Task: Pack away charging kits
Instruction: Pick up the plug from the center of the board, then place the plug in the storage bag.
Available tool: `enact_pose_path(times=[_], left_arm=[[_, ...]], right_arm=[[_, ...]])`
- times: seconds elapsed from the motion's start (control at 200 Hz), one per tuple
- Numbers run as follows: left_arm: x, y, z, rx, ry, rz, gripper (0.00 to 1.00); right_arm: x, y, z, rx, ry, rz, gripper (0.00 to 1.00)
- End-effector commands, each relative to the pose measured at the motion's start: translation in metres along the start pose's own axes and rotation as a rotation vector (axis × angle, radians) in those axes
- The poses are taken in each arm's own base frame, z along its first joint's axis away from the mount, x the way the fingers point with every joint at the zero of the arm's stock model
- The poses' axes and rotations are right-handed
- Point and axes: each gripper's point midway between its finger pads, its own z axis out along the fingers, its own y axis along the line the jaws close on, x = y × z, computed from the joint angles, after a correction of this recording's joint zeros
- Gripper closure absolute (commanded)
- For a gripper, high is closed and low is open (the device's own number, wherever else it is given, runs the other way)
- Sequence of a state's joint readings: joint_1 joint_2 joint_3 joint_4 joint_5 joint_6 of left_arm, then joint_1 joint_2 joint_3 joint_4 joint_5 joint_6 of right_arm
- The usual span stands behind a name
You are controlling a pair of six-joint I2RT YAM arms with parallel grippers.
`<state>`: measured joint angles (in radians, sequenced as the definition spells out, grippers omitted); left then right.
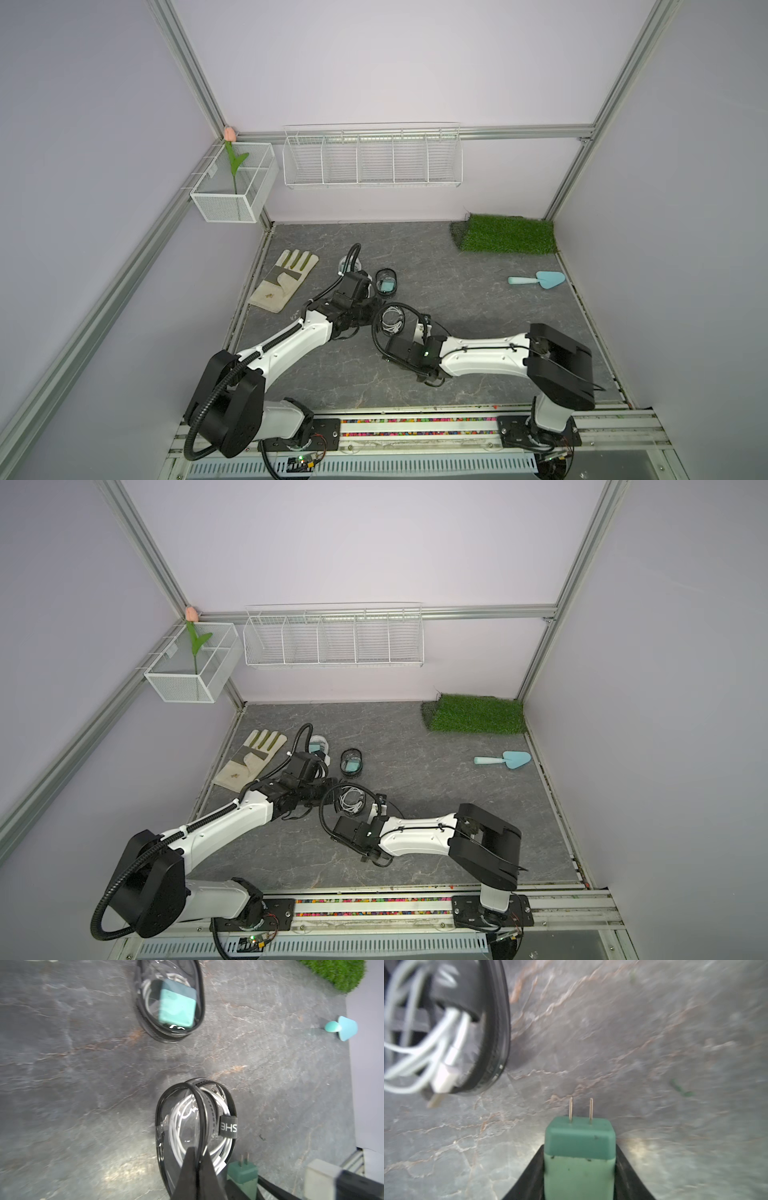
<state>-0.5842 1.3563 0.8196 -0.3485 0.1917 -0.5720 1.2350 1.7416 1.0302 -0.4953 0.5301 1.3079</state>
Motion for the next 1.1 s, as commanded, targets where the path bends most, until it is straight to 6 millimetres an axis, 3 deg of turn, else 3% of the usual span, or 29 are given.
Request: enact_pose_path(times=[0.0, 0.215, 0.35, 0.79, 0.97, 1.095], left_arm=[[0.006, -0.014, 0.008, 0.067, 0.023, 0.029, 1.0], [0.022, -0.035, 0.02, 0.07, 0.057, 0.09, 1.0], [0.029, -0.041, 0.028, 0.101, 0.083, 0.086, 1.0], [0.031, -0.052, 0.034, 0.15, 0.109, 0.087, 1.0], [0.03, -0.054, 0.029, 0.157, 0.103, 0.092, 1.0], [0.03, -0.057, 0.027, 0.167, 0.103, 0.094, 1.0]], right_arm=[[-0.028, -0.007, -0.025, -0.059, -0.091, 0.013, 0.65], [-0.055, -0.006, -0.053, -0.187, -0.145, -0.016, 0.66], [-0.066, 0.005, -0.058, -0.23, -0.144, -0.038, 0.66], [-0.059, 0.038, -0.01, -0.217, -0.035, -0.095, 0.68], [-0.059, 0.034, 0.004, -0.192, -0.014, -0.083, 0.51], [-0.062, 0.034, 0.008, -0.174, -0.02, -0.096, 0.48]])
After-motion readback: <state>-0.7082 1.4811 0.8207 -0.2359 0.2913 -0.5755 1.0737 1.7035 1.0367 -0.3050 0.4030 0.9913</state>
